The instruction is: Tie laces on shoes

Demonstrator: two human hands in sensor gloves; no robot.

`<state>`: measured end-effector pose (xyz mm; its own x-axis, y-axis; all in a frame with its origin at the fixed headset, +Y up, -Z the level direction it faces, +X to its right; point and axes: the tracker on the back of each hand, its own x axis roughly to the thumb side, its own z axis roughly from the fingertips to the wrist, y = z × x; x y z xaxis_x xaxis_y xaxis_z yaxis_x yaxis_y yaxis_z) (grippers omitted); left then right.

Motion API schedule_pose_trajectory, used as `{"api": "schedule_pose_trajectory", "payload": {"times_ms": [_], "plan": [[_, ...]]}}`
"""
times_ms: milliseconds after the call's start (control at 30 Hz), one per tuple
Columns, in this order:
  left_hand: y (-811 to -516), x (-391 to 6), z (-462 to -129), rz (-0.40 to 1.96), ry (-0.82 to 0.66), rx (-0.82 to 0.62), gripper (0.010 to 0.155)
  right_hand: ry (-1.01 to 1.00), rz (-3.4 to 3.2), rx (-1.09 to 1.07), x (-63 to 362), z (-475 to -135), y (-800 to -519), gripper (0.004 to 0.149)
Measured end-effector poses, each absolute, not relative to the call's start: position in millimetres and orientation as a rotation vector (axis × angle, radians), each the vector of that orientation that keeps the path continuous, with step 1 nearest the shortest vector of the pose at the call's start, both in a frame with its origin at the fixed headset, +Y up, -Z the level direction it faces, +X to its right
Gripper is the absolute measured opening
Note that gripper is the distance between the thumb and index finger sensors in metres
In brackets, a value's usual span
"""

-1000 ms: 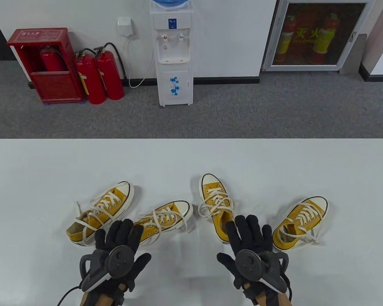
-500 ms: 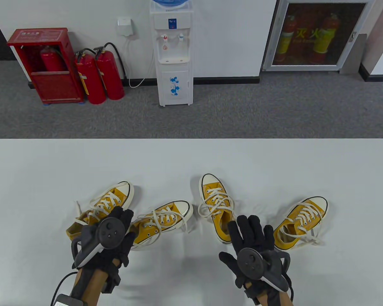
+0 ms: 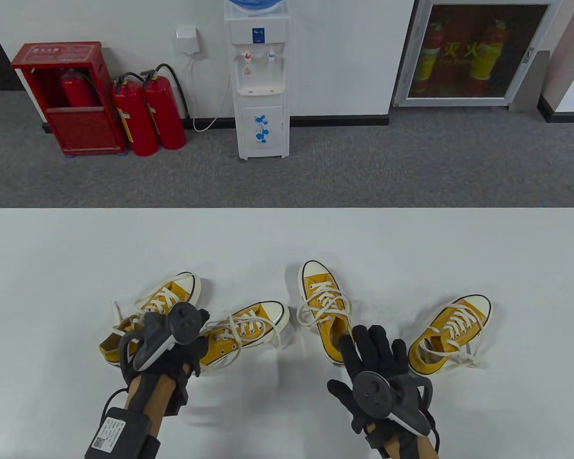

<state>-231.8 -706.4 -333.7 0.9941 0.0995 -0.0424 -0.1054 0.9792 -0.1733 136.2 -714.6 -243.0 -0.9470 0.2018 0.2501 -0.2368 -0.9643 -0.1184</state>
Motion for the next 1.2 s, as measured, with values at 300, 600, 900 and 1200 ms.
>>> {"api": "schedule_pose_trajectory", "payload": {"times_ms": [300,600,900,1200], "plan": [[-718.5,-215.6,-342.0,0.013,0.045,-0.169,0.052,-0.198,2.892,0.362,134.5,-243.6,-716.3,0.085],[-716.1,-215.7,-345.0,0.041,0.056,-0.109,0.043,-0.195,2.891,0.363,133.9,-244.0,-716.9,0.085],[-707.6,-219.6,-339.0,0.122,-0.008,-0.130,0.041,-0.194,2.888,0.357,134.5,-244.5,-717.5,0.084],[-687.2,-221.7,-320.7,0.292,-0.021,-0.040,0.042,-0.186,2.885,0.351,135.7,-245.3,-718.6,0.084]]}}
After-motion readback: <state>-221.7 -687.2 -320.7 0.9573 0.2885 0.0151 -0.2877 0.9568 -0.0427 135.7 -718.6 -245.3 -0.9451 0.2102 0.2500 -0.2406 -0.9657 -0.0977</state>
